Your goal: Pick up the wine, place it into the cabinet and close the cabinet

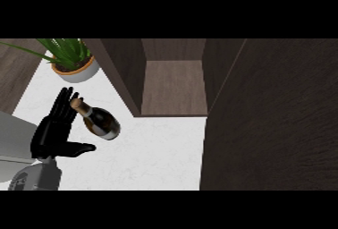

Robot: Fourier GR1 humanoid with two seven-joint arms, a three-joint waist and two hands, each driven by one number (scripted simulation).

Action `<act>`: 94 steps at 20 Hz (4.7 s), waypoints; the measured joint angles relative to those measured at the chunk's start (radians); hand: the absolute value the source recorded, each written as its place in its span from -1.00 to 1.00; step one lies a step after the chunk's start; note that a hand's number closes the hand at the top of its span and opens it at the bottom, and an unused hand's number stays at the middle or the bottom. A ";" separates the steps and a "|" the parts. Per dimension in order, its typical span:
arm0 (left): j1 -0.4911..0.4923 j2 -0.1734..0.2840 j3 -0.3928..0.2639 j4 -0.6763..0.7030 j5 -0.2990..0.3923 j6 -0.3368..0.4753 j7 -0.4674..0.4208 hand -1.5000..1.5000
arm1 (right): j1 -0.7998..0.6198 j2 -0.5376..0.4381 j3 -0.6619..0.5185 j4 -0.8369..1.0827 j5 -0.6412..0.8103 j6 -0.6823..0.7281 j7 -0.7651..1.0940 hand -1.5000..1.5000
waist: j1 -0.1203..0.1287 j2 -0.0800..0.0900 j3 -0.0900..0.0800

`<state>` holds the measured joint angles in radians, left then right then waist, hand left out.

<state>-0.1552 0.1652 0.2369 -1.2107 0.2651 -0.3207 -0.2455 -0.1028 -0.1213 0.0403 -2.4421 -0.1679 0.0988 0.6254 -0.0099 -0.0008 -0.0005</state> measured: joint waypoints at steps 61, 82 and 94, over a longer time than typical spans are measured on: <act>0.090 -0.009 -0.061 0.155 -0.140 0.089 -0.467 1.00 | 0.007 0.023 -0.026 -0.003 0.003 0.037 0.019 -1.00 | 0.014 -0.006 0.003; 0.226 -0.132 -0.288 -0.613 -0.097 0.221 0.090 1.00 | 0.001 0.043 -0.030 0.010 -0.004 0.040 0.020 -1.00 | 0.007 -0.003 0.001; 0.022 -0.163 -0.551 -0.674 -0.123 0.528 0.286 1.00 | 0.025 0.041 -0.048 0.010 -0.014 0.068 -0.003 -1.00 | -0.001 -0.002 0.001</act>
<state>-0.1329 0.0022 -0.3139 -1.8849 0.1417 0.2076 0.0409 -0.0781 -0.0808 -0.0074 -2.4317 -0.1817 0.1664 0.6221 -0.0107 -0.0026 0.0005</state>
